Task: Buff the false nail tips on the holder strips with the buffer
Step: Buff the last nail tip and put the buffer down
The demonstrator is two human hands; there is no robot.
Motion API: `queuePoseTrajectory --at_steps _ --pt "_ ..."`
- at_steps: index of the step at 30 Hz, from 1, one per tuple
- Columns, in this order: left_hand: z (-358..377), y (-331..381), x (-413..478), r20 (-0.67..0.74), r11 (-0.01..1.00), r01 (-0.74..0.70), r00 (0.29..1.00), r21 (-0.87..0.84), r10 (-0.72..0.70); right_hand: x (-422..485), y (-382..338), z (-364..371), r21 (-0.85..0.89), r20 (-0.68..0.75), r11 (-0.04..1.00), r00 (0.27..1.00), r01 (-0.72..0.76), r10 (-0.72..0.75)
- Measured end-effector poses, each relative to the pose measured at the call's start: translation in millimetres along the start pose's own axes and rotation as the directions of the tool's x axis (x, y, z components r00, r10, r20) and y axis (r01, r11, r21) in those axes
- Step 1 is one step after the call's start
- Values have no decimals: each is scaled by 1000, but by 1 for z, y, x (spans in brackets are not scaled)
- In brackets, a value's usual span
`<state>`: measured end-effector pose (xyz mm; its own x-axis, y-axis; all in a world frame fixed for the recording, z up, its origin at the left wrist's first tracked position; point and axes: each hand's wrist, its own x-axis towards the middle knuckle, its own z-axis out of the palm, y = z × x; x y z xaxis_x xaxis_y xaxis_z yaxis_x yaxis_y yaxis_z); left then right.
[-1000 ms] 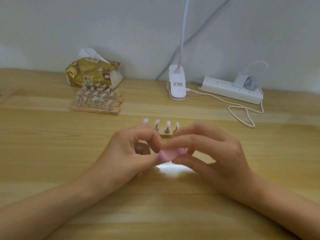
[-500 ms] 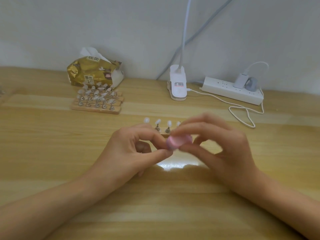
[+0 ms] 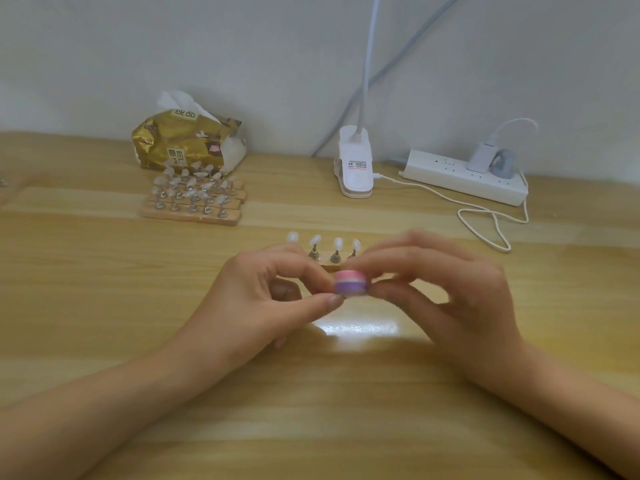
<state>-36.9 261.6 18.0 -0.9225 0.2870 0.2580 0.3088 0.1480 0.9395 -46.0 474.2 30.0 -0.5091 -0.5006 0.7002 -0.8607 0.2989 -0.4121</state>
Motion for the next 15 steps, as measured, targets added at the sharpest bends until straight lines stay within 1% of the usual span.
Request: queuePoseTrajectory --at_steps 1,2,4,6,11,15 --pt "0 1 0 3 1000 -3 1000 8 3 1 -1 -1 11 -1 1000 1000 -5 5" --pt "0 1 0 6 1000 -5 1000 19 5 1 -2 0 -3 22 1000 1000 21 -21" --pt "1 1 0 -3 999 4 1000 36 -4 -1 -5 5 -73 88 990 990 117 -110" --pt "0 0 0 -16 999 17 1000 39 -16 -2 -2 7 -157 116 972 981 173 -156" --pt "2 1 1 -12 998 42 999 42 -41 -4 1 11 -285 130 937 976 203 -172" --pt "0 1 1 -15 999 41 999 18 -41 -5 2 8 -370 96 886 960 280 -264"
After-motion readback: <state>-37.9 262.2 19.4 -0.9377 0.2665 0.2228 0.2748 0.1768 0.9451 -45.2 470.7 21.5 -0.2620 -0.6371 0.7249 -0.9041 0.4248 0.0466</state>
